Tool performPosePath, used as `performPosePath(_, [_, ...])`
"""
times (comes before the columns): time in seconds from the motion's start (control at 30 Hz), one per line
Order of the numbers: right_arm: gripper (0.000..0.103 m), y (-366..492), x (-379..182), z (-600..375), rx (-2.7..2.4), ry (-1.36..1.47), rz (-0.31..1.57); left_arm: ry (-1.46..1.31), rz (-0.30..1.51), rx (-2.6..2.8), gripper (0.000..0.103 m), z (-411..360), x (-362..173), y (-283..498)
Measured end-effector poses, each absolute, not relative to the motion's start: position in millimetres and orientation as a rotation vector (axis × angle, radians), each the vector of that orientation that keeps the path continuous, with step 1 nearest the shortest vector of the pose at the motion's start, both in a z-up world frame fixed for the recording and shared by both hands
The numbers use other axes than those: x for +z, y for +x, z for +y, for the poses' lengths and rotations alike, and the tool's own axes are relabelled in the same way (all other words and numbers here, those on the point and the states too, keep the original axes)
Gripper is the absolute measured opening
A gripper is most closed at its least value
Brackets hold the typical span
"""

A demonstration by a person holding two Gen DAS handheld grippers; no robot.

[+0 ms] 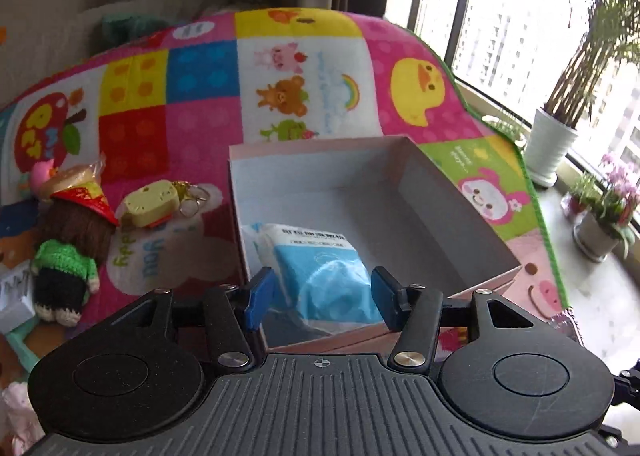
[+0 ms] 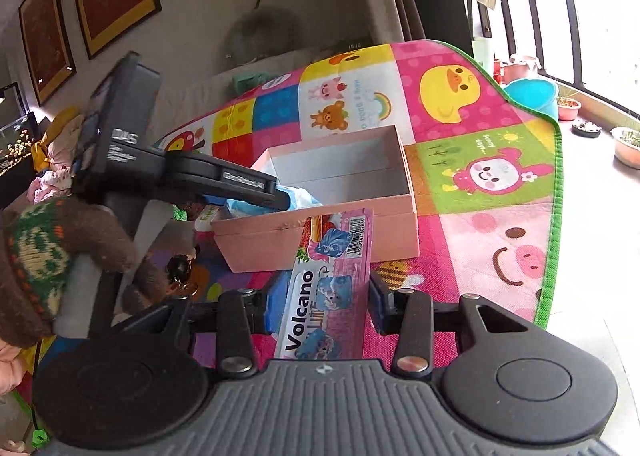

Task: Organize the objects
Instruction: 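Carry the wipe pack into the pink box with the left gripper while the right gripper grasps the Volcano card, then lower the pink Volcano card into the box and open the right gripper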

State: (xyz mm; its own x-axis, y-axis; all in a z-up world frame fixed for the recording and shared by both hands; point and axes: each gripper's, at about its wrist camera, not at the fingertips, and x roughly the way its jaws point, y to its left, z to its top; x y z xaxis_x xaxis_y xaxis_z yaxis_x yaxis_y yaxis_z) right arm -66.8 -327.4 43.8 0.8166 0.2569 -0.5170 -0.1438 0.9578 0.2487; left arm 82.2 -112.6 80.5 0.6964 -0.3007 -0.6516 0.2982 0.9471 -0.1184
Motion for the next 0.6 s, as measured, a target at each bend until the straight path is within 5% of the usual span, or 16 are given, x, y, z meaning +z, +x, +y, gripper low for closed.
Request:
performPosePath(0.37, [0.041, 46, 92, -320, 0.255, 0.229, 0.607, -0.071, 0.577, -0.444, 0.057, -28, 95, -1])
performPosePath(0.6, [0.038, 140, 42, -292, 0.176, 0.102, 0.82, -0.047, 0.593, -0.328, 0.057, 38, 66, -28])
